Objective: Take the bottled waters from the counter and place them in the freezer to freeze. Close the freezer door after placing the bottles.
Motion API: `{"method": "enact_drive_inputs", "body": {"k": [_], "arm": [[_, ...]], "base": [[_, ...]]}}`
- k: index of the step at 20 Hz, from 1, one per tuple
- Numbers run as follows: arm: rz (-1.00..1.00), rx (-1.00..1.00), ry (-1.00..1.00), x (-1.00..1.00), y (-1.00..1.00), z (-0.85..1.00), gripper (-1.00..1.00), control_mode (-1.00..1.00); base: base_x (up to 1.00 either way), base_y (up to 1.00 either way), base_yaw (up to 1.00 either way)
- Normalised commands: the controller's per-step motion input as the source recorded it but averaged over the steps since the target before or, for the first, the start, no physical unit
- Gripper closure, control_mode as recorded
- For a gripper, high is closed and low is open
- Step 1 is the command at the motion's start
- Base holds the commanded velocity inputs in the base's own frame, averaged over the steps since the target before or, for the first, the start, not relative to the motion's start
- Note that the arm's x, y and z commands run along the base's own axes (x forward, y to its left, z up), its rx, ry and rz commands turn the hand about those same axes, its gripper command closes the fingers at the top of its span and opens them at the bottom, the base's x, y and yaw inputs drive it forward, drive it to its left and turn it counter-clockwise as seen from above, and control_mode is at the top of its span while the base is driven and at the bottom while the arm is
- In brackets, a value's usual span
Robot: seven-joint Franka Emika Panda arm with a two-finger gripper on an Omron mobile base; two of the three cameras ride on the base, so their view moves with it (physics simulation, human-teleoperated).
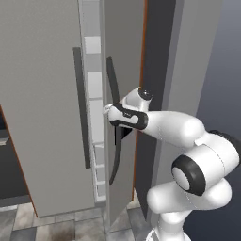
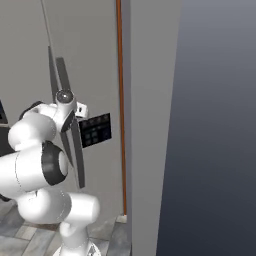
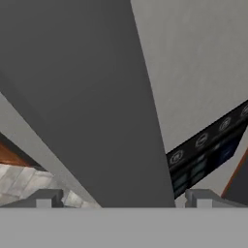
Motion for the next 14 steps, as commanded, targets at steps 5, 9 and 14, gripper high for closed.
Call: {"method": "enact_drive_inputs", "body": {"k": [5, 9, 14], "arm": [[-0.06, 0.0, 0.0, 0.43, 0.08, 0.0, -1.0, -1.0], [-0.04, 0.0, 0.0, 0.36, 0.01, 0.0, -1.0, -1.0], [-0.01, 0.0, 0.0, 0.31, 0.0, 0.0, -1.0, -1.0]], "base": [[0.0, 0.0, 0.0], [0.0, 0.0, 0.0], [0.0, 0.0, 0.0]]}}
